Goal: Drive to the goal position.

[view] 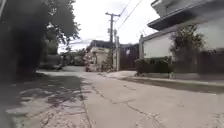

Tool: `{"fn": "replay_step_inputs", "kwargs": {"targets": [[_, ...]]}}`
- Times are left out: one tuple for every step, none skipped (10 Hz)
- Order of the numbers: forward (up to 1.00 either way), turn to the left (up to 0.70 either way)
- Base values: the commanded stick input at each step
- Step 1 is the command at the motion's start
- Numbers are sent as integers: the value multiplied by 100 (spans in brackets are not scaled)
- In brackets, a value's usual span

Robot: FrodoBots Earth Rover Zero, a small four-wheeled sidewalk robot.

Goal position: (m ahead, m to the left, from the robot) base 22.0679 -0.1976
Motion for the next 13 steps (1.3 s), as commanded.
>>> {"fn": "replay_step_inputs", "kwargs": {"targets": [[70, 1], [70, 1], [70, 1], [70, 1], [70, 1], [70, 1], [70, 1], [70, 1], [70, 1], [70, 1], [70, 1], [70, 1], [70, 1]]}}
